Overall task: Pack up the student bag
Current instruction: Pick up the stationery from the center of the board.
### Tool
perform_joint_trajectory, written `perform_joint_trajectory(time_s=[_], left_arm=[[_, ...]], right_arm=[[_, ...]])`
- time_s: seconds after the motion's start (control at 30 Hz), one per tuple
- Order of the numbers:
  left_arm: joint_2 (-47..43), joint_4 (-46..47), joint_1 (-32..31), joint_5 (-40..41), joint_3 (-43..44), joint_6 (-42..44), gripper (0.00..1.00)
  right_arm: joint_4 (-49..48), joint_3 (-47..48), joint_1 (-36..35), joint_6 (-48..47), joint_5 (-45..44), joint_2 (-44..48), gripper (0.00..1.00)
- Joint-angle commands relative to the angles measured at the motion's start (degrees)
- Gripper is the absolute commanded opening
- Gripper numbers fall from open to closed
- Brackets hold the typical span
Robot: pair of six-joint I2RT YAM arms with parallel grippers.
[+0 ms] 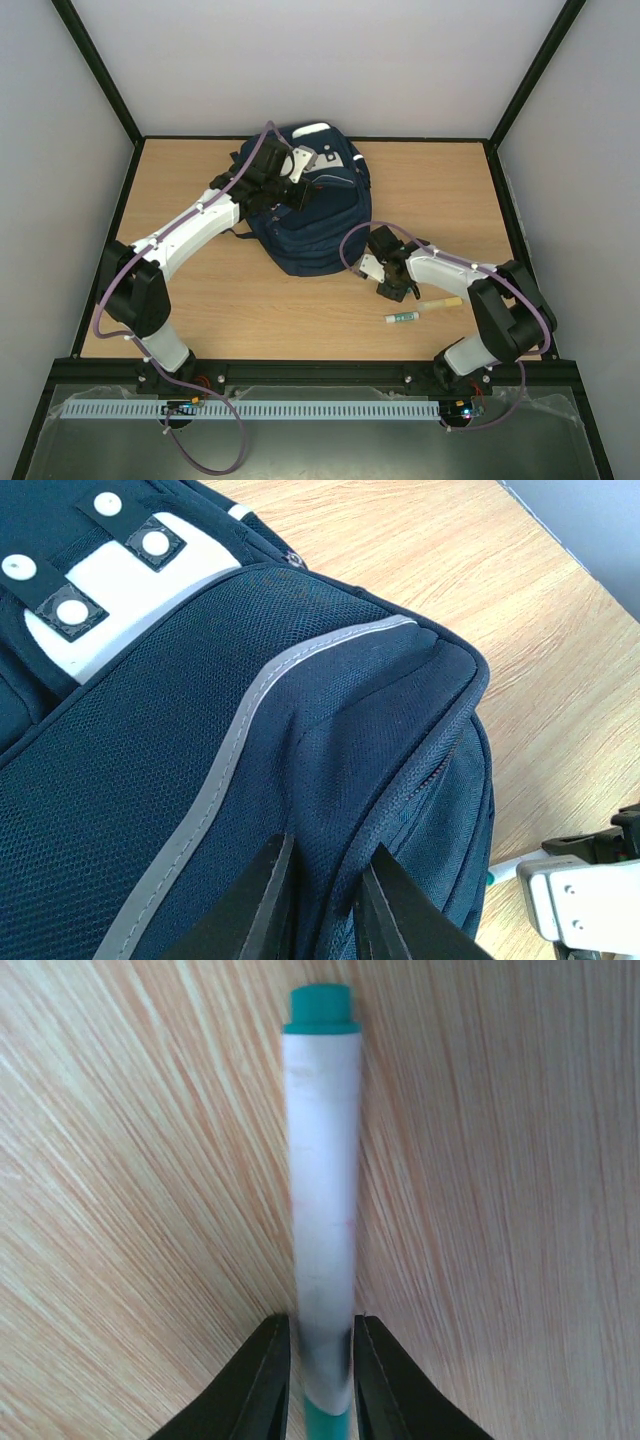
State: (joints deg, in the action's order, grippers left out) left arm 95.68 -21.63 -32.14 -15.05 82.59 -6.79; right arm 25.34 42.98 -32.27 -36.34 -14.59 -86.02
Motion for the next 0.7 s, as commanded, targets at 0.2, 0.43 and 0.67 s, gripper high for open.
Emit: perform_joint_trajectory(time_s=[0.2,0.43,0.67], left_arm=[[-0.3,1.6,-1.2,-2.7,3.0,-0.5,0.16],[-0.9,1.4,-1.3,-2.5,3.1,-0.4,0.16],[-0.9,1.3,-1.3,-2.2,3.2,-0.2,0.16]], right_arm=[[8.5,0.6,-0.3,3.0,9.8,-3.4,0.02],[13.3,6.9,-2.0,1.4,5.3,4.9,0.01],[16.2,14.4,-6.9,-1.9,-2.4,8.1,0.01]])
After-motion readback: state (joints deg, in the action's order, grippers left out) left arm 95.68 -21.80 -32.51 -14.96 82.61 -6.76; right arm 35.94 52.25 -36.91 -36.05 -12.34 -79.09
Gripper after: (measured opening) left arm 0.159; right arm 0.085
